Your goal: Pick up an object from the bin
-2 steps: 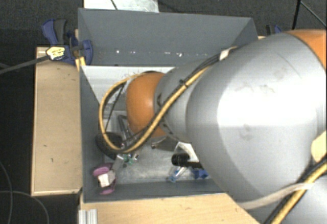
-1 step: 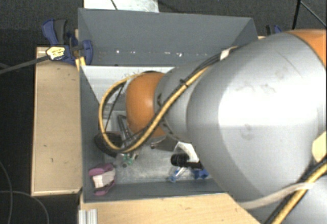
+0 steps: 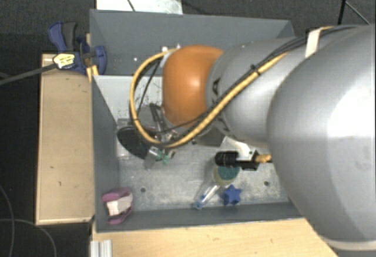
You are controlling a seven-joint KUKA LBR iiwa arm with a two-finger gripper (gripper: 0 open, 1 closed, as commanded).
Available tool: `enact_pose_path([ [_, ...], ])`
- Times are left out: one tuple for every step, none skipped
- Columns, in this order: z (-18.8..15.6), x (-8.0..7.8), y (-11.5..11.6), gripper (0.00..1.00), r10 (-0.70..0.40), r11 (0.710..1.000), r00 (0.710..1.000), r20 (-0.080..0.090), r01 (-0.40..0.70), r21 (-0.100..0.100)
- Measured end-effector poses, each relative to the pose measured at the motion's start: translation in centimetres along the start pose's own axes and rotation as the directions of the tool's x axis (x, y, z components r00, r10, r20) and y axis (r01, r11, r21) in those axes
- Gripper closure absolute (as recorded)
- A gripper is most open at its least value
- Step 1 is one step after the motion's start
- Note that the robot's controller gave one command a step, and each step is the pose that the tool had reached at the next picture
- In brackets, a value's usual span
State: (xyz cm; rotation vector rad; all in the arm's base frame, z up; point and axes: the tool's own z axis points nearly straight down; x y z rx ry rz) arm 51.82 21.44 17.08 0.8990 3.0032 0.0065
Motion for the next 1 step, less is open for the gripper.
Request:
enact_pose_path([
  [-5.11,0.37,-1.23,1.00,0.011,1.000,1.000,-0.003,-0.011,0.003],
])
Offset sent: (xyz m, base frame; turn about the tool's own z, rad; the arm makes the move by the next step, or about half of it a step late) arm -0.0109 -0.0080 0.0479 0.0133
